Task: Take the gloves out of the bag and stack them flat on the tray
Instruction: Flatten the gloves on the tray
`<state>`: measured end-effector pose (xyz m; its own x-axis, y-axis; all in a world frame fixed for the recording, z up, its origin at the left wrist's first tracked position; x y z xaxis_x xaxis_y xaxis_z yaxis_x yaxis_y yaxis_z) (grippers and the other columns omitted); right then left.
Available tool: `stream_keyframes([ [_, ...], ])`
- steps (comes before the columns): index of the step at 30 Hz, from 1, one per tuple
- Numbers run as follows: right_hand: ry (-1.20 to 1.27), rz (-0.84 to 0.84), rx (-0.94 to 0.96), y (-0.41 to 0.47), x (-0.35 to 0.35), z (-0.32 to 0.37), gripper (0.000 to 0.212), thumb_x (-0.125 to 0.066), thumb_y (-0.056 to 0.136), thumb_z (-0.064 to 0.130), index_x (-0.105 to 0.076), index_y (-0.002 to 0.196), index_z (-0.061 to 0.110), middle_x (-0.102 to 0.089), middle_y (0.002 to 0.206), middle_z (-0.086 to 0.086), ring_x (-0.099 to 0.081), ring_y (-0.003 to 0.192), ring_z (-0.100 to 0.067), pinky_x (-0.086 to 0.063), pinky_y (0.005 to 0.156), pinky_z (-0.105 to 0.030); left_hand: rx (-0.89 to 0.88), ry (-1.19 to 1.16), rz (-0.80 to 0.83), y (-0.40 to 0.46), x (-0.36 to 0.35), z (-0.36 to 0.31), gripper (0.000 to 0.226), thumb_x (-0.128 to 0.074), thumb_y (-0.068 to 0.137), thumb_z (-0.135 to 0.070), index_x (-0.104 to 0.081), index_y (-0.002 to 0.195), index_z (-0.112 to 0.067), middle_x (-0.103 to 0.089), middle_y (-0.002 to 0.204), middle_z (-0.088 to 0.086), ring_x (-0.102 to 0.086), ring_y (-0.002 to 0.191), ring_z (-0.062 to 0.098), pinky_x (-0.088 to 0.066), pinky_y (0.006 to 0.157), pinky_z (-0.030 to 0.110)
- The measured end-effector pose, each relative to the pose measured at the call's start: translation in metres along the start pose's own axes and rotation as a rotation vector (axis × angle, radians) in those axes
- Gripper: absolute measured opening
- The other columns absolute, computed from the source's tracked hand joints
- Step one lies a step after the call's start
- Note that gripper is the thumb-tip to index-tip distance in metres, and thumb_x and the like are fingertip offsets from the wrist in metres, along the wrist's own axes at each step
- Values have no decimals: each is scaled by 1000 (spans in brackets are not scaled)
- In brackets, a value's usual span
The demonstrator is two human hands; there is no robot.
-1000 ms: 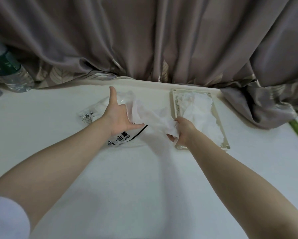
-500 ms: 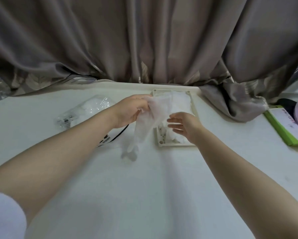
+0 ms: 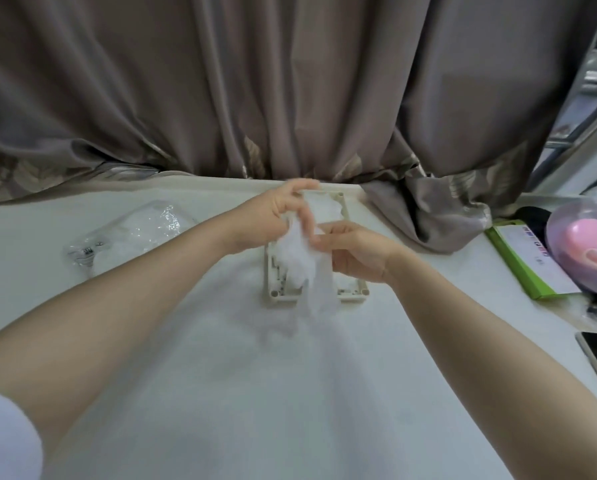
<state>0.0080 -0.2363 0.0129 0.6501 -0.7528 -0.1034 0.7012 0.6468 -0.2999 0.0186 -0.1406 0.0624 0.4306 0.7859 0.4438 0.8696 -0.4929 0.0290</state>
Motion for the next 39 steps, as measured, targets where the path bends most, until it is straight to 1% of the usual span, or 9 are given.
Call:
stream_keyframes([
  [3, 16, -132, 58, -1, 20, 0, 13, -57, 91, 8, -65, 100, 8, -70, 86, -3, -66, 77, -15, -54, 72, -25, 278, -400, -191, 2, -4, 40, 33, -53, 96, -27, -47, 128, -20, -56, 120, -1, -56, 102, 13, -48, 83, 21],
  [5, 12, -234, 102, 0, 37, -2, 10, -57, 91, 9, -64, 98, 9, -69, 85, -4, -65, 77, -16, -53, 73, -28, 489, -696, -118, 1, -28, 65, 64, -28, 93, -63, -53, 121, -12, -64, 106, 7, -57, 103, 23, -44, 93, 33],
  [8, -49, -366, 91, 6, 55, -9, 17, -62, 90, 16, -63, 101, 3, -67, 90, -9, -63, 83, -21, -51, 77, -37, 569, -876, -73, 1, -52, 78, 88, -15, 82, -78, -61, 115, -11, -68, 110, 11, -63, 104, 26, -48, 91, 38],
  [13, -182, -395, -56, 20, 71, -39, 13, -62, 91, 23, -54, 90, 12, -57, 75, 8, -56, 61, -5, -44, 51, -18, 517, -676, -325, 10, -54, 98, 7, -53, 95, -17, -58, 99, -14, -66, 98, 7, -65, 84, 21, -53, 81, 35],
  [20, -59, -543, -109, 42, 107, -55, 35, -59, 93, 22, -58, 107, -10, -66, 101, -26, -62, 79, -28, -53, 72, -39, 490, -452, -592, 37, -30, 118, 24, -45, 96, -9, -31, 80, -21, -47, 71, -1, -47, 42, 2, -39, 42, 17],
  [23, 15, -598, -108, 63, 128, -54, 29, -55, 95, 21, -57, 99, -7, -65, 83, -16, -61, 72, -19, -52, 59, -23, 405, -447, -502, 66, -23, 127, 24, -52, 94, -10, -38, 76, -19, -49, 75, 0, -49, 58, 8, -44, 60, 20],
  [28, 96, -524, -178, 101, 145, -62, 40, -51, 96, 30, -53, 120, -2, -64, 116, -20, -64, 105, -33, -49, 95, -51, 333, -344, -321, 106, -20, 145, 31, -62, 86, -2, -64, 98, -31, -59, 112, -11, -56, 108, 10, -46, 95, 25],
  [33, 214, -189, -156, 118, 141, -61, 31, -54, 95, 15, -56, 126, 13, -69, 110, -7, -67, 100, -24, -56, 79, -32, 326, -234, -277, 128, -13, 165, 57, -65, 86, -4, -46, 138, -17, -40, 142, -10, -37, 132, 4, -33, 109, 21],
  [39, 32, -282, -271, 121, 169, -80, 34, -69, 85, 11, -55, 116, 8, -70, 106, -14, -69, 93, -32, -53, 89, -53, 386, -87, -184, 133, -10, 186, 74, -67, 84, -6, -28, 147, -15, -27, 152, -7, -29, 134, 2, -27, 109, 18],
])
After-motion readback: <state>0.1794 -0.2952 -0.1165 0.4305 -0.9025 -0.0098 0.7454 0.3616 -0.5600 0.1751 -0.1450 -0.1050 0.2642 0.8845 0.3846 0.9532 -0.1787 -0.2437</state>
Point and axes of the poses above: each hand's wrist, its own y-axis towards the middle knuckle, its own x-axis out of the back of the hand, z = x × y, the point moved 8 cm from there along y, towards the middle knuckle
